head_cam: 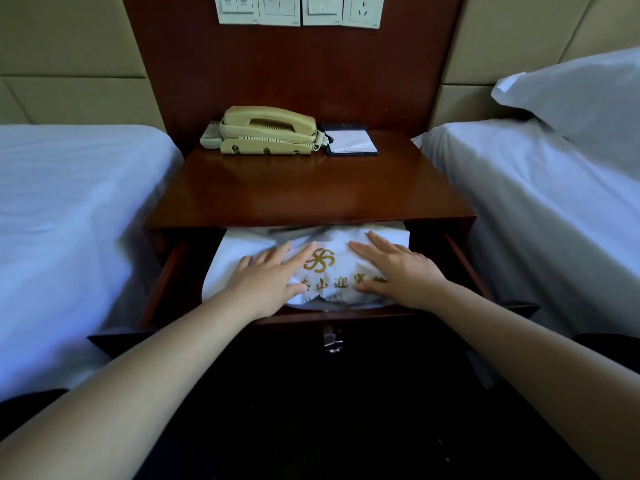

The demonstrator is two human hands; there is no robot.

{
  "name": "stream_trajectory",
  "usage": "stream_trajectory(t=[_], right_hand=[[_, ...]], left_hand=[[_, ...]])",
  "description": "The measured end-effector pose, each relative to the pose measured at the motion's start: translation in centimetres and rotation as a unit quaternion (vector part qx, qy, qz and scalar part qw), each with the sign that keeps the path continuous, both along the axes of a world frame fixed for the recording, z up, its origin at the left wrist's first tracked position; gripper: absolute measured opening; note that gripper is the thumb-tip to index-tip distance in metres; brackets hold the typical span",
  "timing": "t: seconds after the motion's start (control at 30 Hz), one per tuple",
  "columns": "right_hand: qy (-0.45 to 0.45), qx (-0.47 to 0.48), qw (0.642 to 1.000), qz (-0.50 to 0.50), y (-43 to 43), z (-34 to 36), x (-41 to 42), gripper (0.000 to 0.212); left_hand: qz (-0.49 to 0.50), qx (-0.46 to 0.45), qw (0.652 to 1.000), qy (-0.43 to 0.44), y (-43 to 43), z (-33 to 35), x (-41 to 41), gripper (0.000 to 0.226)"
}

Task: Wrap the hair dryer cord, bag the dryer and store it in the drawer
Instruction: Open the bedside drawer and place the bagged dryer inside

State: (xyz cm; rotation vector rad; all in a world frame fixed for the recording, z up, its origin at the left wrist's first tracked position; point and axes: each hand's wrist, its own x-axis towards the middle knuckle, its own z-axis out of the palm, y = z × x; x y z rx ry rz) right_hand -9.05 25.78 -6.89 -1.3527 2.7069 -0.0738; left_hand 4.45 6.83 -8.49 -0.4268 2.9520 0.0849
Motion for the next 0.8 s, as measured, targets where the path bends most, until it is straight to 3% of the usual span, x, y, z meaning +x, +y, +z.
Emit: stream_trajectory(t=[0.13, 0.23, 0.37, 0.47, 0.57, 0.63, 0.7, 0.8], right_hand=[[0.157, -0.01, 0.987, -0.013, -1.4, 0.4, 0.4, 0.056], [0.21, -0.033, 0.977, -0.032, -1.5, 0.7, 1.4, 0.029], [0.141, -0.083, 0.986, -0.038, 0.7, 0.4, 1.9, 0.03], [0.048, -0.069, 0.996, -0.042, 1.5, 1.7, 2.4, 0.035], [-0.105, -0.041, 0.993, -0.044, 2.4, 2.0, 2.3, 0.037], [-0.181, -0.048, 0.981, -0.043, 3.1, 1.8, 2.3, 0.037], [-0.217, -0.046, 0.975, -0.034, 3.9, 1.2, 2.1, 0.034], [-0.224, -0.037, 0.974, -0.014, 5.0, 0.0, 2.3, 0.026]], left_hand=[[0.042, -0.041, 0.998, 0.003, 0.0, 0.4, -0.5, 0.061], [0.011, -0.084, 0.994, 0.065, 1.4, 0.8, -0.4, 0.053], [-0.024, 0.1, 0.986, 0.129, 1.3, 0.4, 0.7, 0.049], [-0.017, 0.233, 0.966, 0.115, 0.7, 0.0, 1.4, 0.05], [-0.031, 0.215, 0.976, -0.003, 1.1, 0.3, 2.0, 0.046], [-0.038, 0.224, 0.973, -0.035, 1.1, 0.5, 2.4, 0.042], [-0.043, 0.258, 0.965, -0.032, 0.7, 0.7, 3.0, 0.043], [-0.02, 0.281, 0.959, -0.04, 0.3, 0.8, 4.2, 0.065]])
